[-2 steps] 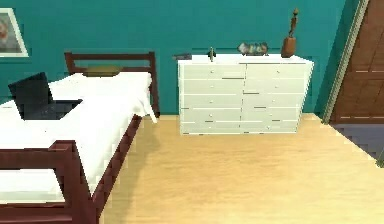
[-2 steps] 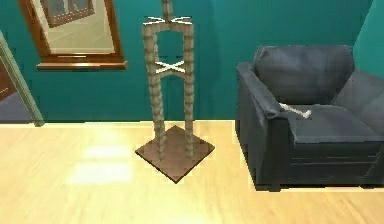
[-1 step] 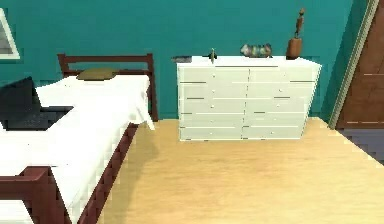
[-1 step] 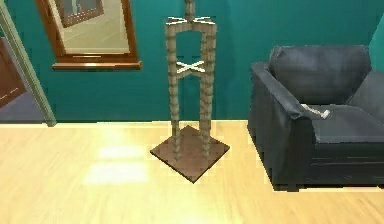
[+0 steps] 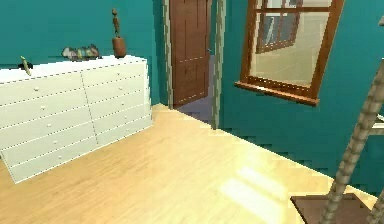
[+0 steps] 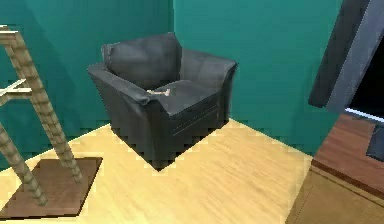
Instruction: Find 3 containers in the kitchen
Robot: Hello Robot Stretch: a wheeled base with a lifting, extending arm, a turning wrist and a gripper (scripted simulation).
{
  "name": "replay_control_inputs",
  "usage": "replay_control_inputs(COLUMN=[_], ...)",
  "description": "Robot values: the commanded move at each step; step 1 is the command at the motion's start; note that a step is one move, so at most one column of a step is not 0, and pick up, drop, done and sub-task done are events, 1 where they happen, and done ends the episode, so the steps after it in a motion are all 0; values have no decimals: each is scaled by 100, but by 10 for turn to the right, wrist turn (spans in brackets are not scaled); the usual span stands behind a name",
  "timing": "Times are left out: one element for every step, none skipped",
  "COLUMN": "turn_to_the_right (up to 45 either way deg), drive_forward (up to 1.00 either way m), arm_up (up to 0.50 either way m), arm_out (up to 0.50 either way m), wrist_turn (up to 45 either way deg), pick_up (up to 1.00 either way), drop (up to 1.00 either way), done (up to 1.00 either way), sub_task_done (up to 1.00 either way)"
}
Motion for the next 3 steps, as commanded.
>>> replay_control_inputs(turn_to_the_right=[240,0,-330], drive_forward=[0,50,0], arm_up=[0,0,0], arm_out=[0,0,0], wrist_turn=[0,0,0], pick_up=[0,0,0], drop=[0,0,0], done=[0,0,0], sub_task_done=[0,0,0])
